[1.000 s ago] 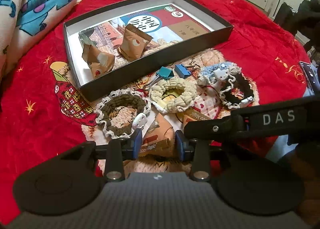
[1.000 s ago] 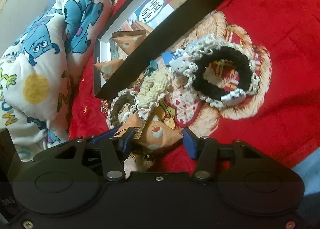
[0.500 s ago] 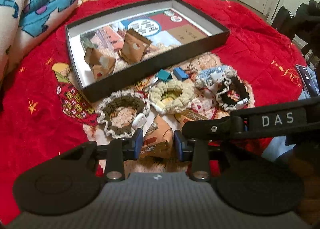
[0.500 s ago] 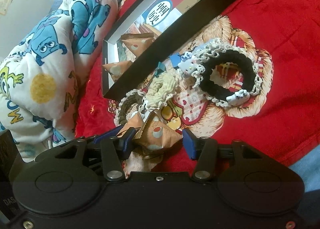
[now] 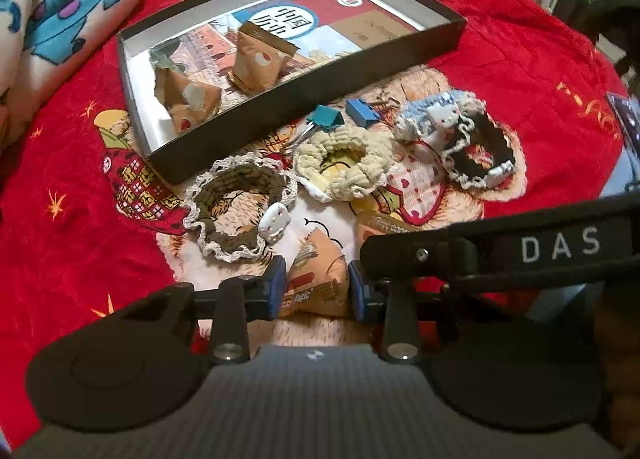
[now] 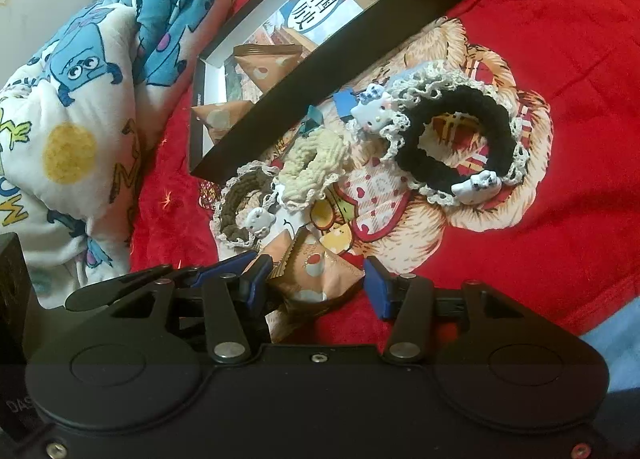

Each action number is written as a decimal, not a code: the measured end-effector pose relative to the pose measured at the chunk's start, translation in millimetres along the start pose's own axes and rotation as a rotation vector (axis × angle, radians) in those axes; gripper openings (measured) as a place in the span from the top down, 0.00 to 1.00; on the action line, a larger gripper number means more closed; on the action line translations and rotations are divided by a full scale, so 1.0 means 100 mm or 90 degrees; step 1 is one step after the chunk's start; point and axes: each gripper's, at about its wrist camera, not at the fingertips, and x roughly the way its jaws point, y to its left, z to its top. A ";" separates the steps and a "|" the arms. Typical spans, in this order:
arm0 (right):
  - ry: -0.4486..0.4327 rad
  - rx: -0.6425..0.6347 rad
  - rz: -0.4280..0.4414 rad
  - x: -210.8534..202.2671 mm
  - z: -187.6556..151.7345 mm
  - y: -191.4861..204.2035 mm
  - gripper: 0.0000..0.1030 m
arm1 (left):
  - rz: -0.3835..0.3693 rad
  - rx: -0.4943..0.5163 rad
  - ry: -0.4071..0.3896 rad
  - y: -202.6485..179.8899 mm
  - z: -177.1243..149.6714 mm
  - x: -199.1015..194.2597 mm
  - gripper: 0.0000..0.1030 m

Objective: Organize objects
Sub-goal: 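Grasp a brown Choco packet with the left tool while the right tool grasps another packet, then lift both held packets and carry them over the black box, then lower the packets into the box beside the others and open both tools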

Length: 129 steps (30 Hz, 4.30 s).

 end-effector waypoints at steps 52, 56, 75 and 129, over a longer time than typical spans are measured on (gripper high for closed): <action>-0.326 -0.074 0.093 -1.05 1.22 0.13 0.55 | 0.008 -0.122 -0.395 -0.07 1.02 -0.81 0.66; -0.316 -0.082 0.078 -0.89 1.51 0.14 0.55 | -0.042 -0.157 -0.485 0.00 1.08 -0.75 0.66; -0.198 -0.037 0.057 0.09 1.83 -0.48 0.55 | -0.075 -0.144 -0.324 0.03 1.11 0.41 0.66; -0.174 -0.071 0.017 0.09 1.56 -0.30 0.53 | -0.037 -0.161 -0.252 0.06 1.03 0.47 0.40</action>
